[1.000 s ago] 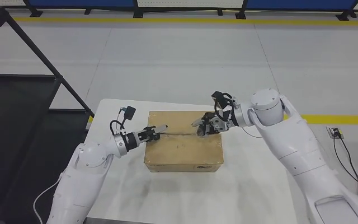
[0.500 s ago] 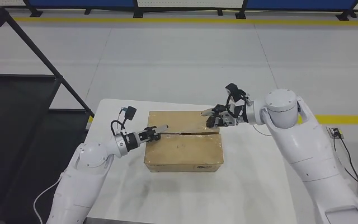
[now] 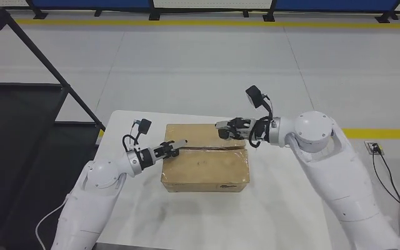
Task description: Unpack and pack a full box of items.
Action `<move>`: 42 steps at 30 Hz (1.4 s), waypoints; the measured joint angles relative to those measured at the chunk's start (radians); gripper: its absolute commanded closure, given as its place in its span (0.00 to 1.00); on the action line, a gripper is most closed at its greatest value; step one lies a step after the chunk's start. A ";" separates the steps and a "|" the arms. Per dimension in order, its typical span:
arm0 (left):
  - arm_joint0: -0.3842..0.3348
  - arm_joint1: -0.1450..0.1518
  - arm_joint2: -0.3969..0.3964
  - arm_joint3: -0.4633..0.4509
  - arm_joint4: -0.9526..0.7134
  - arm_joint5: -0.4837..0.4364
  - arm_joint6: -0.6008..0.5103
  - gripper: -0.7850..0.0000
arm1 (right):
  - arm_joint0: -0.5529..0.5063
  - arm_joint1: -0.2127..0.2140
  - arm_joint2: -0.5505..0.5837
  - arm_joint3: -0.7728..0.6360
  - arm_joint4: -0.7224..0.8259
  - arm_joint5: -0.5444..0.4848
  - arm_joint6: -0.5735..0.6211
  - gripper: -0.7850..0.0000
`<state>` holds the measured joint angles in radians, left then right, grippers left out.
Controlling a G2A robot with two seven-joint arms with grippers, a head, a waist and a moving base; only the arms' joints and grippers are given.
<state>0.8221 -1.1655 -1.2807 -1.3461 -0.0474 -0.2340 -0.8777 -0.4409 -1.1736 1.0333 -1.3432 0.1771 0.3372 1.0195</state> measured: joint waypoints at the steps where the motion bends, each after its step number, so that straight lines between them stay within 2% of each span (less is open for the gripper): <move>1: 0.002 0.001 -0.002 -0.003 -0.002 0.000 0.001 0.00 | 0.019 -0.006 -0.023 0.030 0.002 0.018 0.011 0.96; 2: 0.004 0.002 -0.003 -0.005 -0.003 0.000 0.002 0.00 | 0.034 -0.011 -0.040 0.054 0.006 0.026 0.019 1.00; 10: 0.013 0.006 -0.006 -0.012 -0.015 -0.004 0.003 0.00 | 0.126 -0.059 -0.172 0.270 0.023 0.024 0.052 1.00; 22: 0.015 0.011 -0.001 -0.012 -0.030 -0.009 0.000 0.00 | 0.200 -0.112 -0.263 0.466 0.019 0.020 0.037 1.00; 27: 0.026 0.016 -0.025 -0.018 -0.060 -0.018 0.015 0.00 | 0.214 -0.125 -0.287 0.498 -0.014 0.003 0.012 1.00; 42: 0.110 0.041 -0.152 -0.056 -0.157 -0.042 0.046 0.00 | 0.196 -0.145 -0.309 0.470 -0.055 -0.076 -0.015 1.00</move>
<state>0.9325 -1.1247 -1.4328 -1.4022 -0.2046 -0.2761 -0.8317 -0.2450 -1.3188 0.7245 -0.8735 0.1216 0.2608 1.0050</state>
